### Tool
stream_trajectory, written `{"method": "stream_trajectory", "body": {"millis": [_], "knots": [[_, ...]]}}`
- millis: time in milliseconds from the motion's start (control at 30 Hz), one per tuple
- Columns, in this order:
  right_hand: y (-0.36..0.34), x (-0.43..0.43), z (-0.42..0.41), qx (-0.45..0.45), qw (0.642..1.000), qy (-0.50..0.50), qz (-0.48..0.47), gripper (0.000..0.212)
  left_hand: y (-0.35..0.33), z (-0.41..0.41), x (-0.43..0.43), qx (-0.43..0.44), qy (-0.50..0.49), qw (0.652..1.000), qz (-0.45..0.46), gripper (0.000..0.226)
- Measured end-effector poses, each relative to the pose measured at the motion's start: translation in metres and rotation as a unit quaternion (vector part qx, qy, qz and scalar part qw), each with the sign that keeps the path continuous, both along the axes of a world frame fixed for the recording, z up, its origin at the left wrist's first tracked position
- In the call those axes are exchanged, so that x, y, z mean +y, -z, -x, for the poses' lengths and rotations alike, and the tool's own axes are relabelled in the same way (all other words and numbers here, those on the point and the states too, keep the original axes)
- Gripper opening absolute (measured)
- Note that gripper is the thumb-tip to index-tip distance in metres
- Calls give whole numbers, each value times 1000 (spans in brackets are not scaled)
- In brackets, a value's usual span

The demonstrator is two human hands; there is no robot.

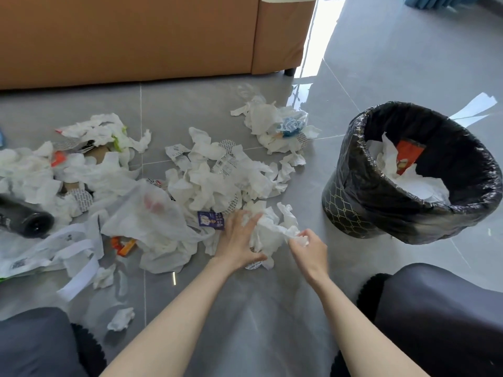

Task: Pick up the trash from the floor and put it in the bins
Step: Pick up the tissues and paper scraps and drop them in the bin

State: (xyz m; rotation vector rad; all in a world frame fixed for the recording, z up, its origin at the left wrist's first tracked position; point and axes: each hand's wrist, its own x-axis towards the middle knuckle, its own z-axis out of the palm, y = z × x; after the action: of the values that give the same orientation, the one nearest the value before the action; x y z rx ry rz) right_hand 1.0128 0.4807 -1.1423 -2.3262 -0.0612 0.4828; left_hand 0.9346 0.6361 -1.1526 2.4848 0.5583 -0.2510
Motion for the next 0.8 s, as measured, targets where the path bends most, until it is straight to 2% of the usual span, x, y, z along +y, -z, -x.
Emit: {"method": "stream_trajectory", "body": {"millis": [100, 133, 233, 300, 367, 433, 533, 667, 800], "knots": [[-14, 3, -6, -8, 999, 20, -31, 12, 6, 1, -5, 79, 89, 992, -47, 97], [-17, 5, -8, -8, 1000, -3, -30, 21, 10, 3, -6, 87, 97, 989, -63, 93], [-17, 15, -9, 59, 985, -164, 5, 68, 19, 8, -4, 58, 82, 993, -63, 84], [-8, 25, -5, 112, 954, -265, 79, 79, 21, 9, 0, 35, 63, 996, -42, 71], [2, 32, 4, 155, 934, -302, 113, 82, 21, 9, 3, 27, 45, 998, -36, 61], [11, 33, 18, 160, 935, -299, 99, 76, 21, 12, 5, 34, 28, 999, -31, 59], [26, 28, 35, 88, 954, -271, 97, 57, 20, 17, 7, 45, 10, 999, -26, 54], [34, 23, 38, 30, 957, -263, 118, 39, 19, 21, 7, 36, -2, 999, -31, 39], [30, 22, 29, -15, 961, -238, 140, 22, 18, 31, 8, 12, -34, 998, 46, 25]]}}
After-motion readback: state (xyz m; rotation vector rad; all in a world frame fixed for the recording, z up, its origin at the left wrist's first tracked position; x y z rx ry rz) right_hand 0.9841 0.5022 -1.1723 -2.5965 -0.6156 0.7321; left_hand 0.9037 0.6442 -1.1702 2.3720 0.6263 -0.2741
